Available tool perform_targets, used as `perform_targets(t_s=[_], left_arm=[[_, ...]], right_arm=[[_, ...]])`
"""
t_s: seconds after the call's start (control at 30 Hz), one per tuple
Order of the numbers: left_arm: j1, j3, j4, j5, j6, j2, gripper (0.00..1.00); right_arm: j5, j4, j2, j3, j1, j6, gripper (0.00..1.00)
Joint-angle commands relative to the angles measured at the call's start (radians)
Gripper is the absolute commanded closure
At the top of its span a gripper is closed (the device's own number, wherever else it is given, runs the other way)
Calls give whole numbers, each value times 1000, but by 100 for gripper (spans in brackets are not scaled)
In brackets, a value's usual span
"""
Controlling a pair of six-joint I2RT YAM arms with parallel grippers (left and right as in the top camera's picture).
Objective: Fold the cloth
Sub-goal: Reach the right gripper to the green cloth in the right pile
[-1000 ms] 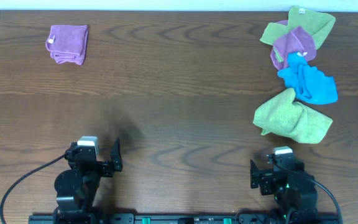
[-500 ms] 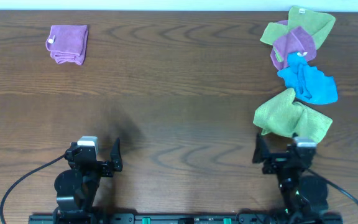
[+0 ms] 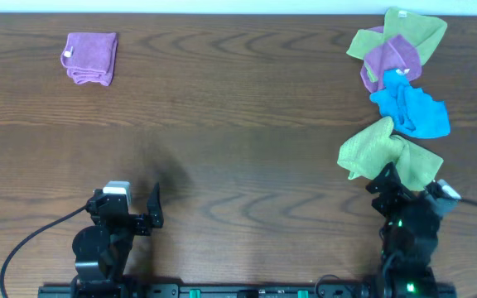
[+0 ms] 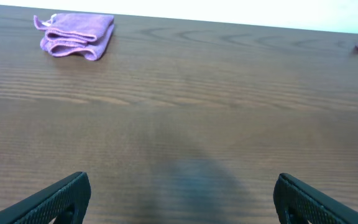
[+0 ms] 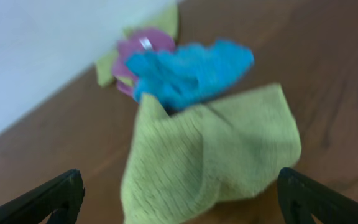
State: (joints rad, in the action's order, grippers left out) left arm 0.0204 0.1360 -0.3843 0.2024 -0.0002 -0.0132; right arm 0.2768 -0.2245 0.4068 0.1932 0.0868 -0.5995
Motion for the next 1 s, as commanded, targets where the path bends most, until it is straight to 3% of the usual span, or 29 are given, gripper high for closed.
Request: perform_targets(t_s=[0.0,0.37,0.77,0.83,0.87,0.9,0.93,0.97], left_arm=[[-1,-22,-3,-10,-3,9,5],[-1,-22,-3,-10,-3,9,5],[-1,-22,-3,-10,-3,9,5],[-1,-22,-3,-10,-3,9,5],[-1,-22,-3,-10,-3,9,5],[-1,-22,-3,-10,-3,9,5],[-1,-22,-3,-10,-3,9,5],[-1,-22,-3,-10,-3,9,5]], right_arm=[[-200,80,172,6,90,-47,1],[-318,293,639,51,152,-46,1],[-285,519,861,55,188,40,4],[-285,553,888,58,202,40,25],[-285,568,904,61,209,40,65],[-288,574,914,66,212,40,90],[-304,577,923,75,214,40,99],[-323,577,925,86,214,40,99]])
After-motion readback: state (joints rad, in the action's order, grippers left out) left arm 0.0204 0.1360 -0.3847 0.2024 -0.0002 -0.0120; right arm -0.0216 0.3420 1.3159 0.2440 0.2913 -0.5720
